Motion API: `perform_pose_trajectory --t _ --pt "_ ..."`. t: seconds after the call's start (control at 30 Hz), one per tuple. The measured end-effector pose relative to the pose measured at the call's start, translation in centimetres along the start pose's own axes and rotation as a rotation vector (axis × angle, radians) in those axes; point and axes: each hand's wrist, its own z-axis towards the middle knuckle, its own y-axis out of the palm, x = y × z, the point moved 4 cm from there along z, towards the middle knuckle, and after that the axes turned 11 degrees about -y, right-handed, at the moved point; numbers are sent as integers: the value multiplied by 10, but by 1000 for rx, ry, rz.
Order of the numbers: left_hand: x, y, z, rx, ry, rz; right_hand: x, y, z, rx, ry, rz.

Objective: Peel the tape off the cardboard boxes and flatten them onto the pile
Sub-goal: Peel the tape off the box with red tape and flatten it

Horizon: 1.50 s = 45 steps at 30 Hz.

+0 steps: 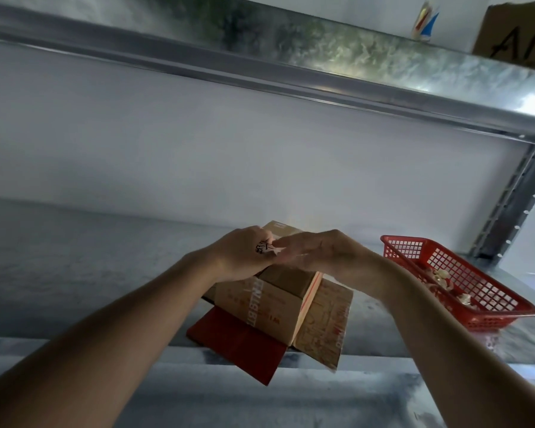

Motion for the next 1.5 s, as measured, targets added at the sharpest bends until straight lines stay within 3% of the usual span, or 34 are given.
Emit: perform_pose_trajectory --t 0.2,0.53,0.77,0.97,1.1,1.3,1.37,1.5 --pt "-3 2 2 22 -13 11 3 -6 2 -20 -65 36" --pt "-4 2 4 -2 -46 6 5 -1 14 10 -232 -306" --pt "-6 0 3 -66 -56 24 5 0 18 -79 -241 -585" --pt "-9 1 -2 -82 13 78 24 -19 24 224 -55 -573" --pt "-10 0 -2 -105 15 115 31 -25 32 315 22 -604" --pt "-7 0 -4 -109 -54 269 22 -29 35 432 -77 -530" --pt "-2 -1 -4 -86 -101 332 18 -26 35 358 -124 -438" --pt "12 4 -12 -8 -188 405 14 -19 36 155 -173 -717"
